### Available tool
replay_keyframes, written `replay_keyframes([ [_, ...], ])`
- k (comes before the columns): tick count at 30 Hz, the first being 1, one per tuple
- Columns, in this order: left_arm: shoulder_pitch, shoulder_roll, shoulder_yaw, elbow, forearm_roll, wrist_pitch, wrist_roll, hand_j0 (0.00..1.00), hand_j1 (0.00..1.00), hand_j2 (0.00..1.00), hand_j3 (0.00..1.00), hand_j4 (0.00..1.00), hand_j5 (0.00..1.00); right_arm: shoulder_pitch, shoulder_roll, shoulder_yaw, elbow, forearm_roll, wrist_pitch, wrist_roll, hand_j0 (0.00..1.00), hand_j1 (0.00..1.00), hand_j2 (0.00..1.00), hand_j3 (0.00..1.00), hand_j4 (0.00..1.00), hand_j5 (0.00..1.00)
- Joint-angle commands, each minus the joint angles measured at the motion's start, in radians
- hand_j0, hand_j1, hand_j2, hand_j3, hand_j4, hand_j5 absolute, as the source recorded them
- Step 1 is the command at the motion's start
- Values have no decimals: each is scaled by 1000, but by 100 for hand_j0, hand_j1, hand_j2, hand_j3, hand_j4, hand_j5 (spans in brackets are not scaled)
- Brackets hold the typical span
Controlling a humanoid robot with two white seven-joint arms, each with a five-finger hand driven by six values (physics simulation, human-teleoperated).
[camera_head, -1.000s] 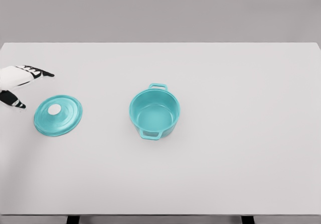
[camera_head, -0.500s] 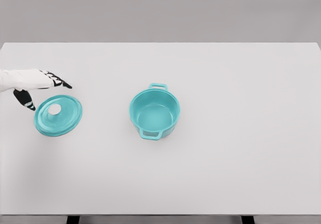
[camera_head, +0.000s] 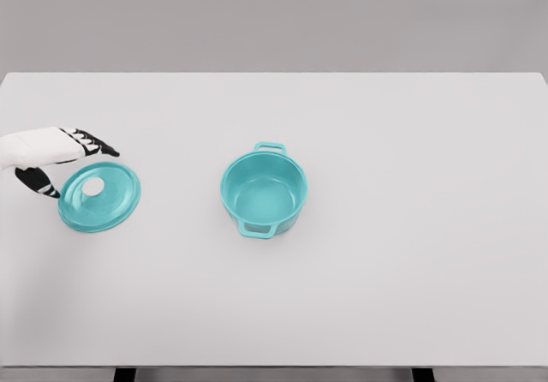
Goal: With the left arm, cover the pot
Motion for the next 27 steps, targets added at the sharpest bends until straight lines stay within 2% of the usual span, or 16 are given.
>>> replay_keyframes([
  [1, 0, 6, 0, -11, 4, 2, 2, 90, 90, 90, 90, 90, 90, 0, 0, 0, 0, 0, 0, 0, 100, 100, 100, 100, 100, 100],
  [2, 0, 6, 0, -13, 3, 2, 1, 85, 85, 85, 85, 85, 85, 0, 0, 0, 0, 0, 0, 0, 100, 100, 100, 100, 100, 100],
  [3, 0, 3, 0, -13, 3, 2, 1, 84, 84, 84, 84, 84, 84, 0, 0, 0, 0, 0, 0, 0, 100, 100, 100, 100, 100, 100],
  [17, 18, -7, -16, -14, -2, 2, -2, 86, 86, 86, 86, 86, 86, 0, 0, 0, 0, 0, 0, 0, 100, 100, 100, 100, 100, 100],
  [21, 31, 7, -24, -68, -2, 2, -2, 87, 87, 87, 87, 87, 87, 0, 0, 0, 0, 0, 0, 0, 100, 100, 100, 100, 100, 100],
  [27, 29, 19, -23, -68, 1, 2, -2, 87, 87, 87, 87, 87, 87, 0, 0, 0, 0, 0, 0, 0, 100, 100, 100, 100, 100, 100],
])
